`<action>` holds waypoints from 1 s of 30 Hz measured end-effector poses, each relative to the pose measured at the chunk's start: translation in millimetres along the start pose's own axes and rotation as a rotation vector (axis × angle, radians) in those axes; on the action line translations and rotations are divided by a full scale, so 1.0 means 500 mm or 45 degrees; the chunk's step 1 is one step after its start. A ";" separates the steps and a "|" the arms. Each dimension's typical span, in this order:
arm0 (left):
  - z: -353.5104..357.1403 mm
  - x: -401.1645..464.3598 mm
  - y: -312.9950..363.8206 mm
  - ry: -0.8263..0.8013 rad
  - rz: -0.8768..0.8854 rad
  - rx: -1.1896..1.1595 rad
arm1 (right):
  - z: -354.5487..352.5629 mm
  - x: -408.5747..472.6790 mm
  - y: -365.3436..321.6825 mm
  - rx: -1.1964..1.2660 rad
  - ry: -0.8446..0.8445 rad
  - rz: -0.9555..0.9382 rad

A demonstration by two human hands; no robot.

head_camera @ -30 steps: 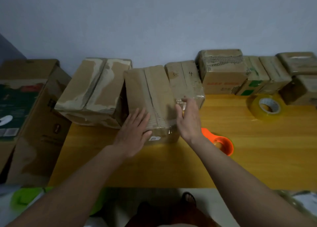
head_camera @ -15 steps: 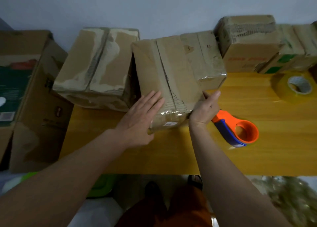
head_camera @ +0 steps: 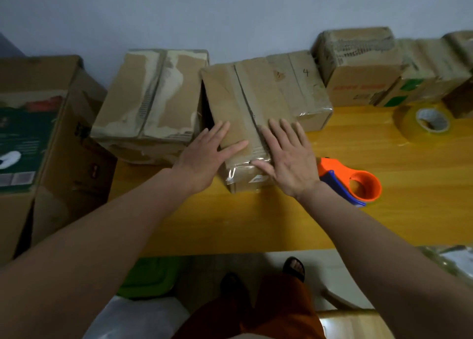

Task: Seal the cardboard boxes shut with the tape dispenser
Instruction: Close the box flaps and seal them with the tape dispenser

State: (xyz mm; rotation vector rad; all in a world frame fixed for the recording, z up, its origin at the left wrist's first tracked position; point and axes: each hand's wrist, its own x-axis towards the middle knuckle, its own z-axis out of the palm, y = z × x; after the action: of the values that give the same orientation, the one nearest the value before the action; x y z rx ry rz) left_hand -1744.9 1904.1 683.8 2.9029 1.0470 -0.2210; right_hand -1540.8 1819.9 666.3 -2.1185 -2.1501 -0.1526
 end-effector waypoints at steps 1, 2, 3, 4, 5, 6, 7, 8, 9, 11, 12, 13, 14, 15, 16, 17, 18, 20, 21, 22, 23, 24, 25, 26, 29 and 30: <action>0.003 0.000 -0.002 0.014 -0.008 -0.011 | 0.002 0.000 0.006 -0.005 -0.011 -0.039; 0.005 -0.001 -0.002 0.029 -0.020 -0.031 | 0.004 -0.001 0.014 -0.015 -0.019 -0.099; 0.007 -0.002 -0.001 0.042 -0.037 -0.056 | 0.005 -0.002 0.019 -0.027 -0.026 -0.162; 0.009 -0.003 0.000 0.050 -0.055 -0.082 | 0.006 -0.001 0.023 -0.039 -0.028 -0.218; 0.009 -0.003 0.001 0.047 -0.068 -0.100 | 0.003 0.000 0.027 -0.051 -0.050 -0.258; 0.007 -0.003 0.001 0.037 -0.076 -0.109 | -0.001 0.002 0.030 -0.074 -0.100 -0.283; 0.005 -0.002 0.001 0.026 -0.084 -0.114 | -0.007 0.004 0.033 -0.104 -0.165 -0.300; 0.003 -0.002 0.001 0.014 -0.100 -0.121 | -0.012 0.008 0.034 -0.128 -0.227 -0.304; 0.001 -0.003 0.001 0.006 -0.125 -0.138 | -0.018 0.013 0.028 -0.121 -0.274 -0.279; -0.001 -0.007 0.003 0.007 -0.180 -0.191 | -0.025 0.022 -0.002 -0.026 -0.287 -0.166; 0.000 -0.009 0.005 0.010 -0.194 -0.207 | -0.025 0.026 -0.023 0.005 -0.284 -0.123; 0.001 -0.010 0.007 0.013 -0.200 -0.213 | -0.023 0.029 -0.043 -0.003 -0.281 -0.101; 0.003 -0.010 0.008 0.017 -0.200 -0.218 | -0.022 0.030 -0.056 -0.030 -0.278 -0.088; 0.004 -0.010 0.009 0.028 -0.202 -0.229 | -0.020 0.031 -0.060 -0.048 -0.271 -0.081; 0.004 -0.009 0.009 0.043 -0.210 -0.249 | -0.020 0.032 -0.058 -0.054 -0.267 -0.081; 0.004 -0.010 0.009 0.053 -0.221 -0.275 | -0.021 0.033 -0.053 -0.064 -0.282 -0.088; 0.004 -0.011 0.009 0.060 -0.230 -0.304 | -0.023 0.032 -0.050 -0.078 -0.304 -0.093; 0.003 -0.013 0.011 0.072 -0.250 -0.349 | -0.023 0.032 -0.056 -0.038 -0.333 -0.055; 0.002 -0.013 0.012 0.071 -0.252 -0.361 | -0.023 0.032 -0.067 0.038 -0.318 -0.006; 0.000 -0.013 0.010 0.066 -0.248 -0.366 | -0.023 0.032 -0.082 0.111 -0.287 0.049; -0.001 -0.012 0.008 0.058 -0.244 -0.368 | -0.021 0.032 -0.097 0.137 -0.258 0.090; -0.003 -0.011 0.006 0.050 -0.242 -0.367 | -0.018 0.031 -0.110 0.117 -0.229 0.119; -0.005 -0.010 0.002 0.045 -0.238 -0.363 | -0.014 0.030 -0.119 0.090 -0.207 0.151; -0.009 -0.008 -0.003 0.044 -0.227 -0.356 | -0.010 0.031 -0.127 0.077 -0.187 0.188; -0.023 -0.006 -0.018 0.019 -0.176 -0.353 | -0.003 0.035 -0.152 0.057 -0.196 0.301; -0.028 -0.005 -0.023 0.011 -0.164 -0.335 | 0.001 0.036 -0.161 0.047 -0.186 0.326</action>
State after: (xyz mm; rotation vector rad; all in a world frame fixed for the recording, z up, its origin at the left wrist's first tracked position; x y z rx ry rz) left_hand -1752.6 1912.7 698.0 2.6090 1.1675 -0.0690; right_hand -1621.7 1836.7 669.7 -2.4261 -1.9106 0.0668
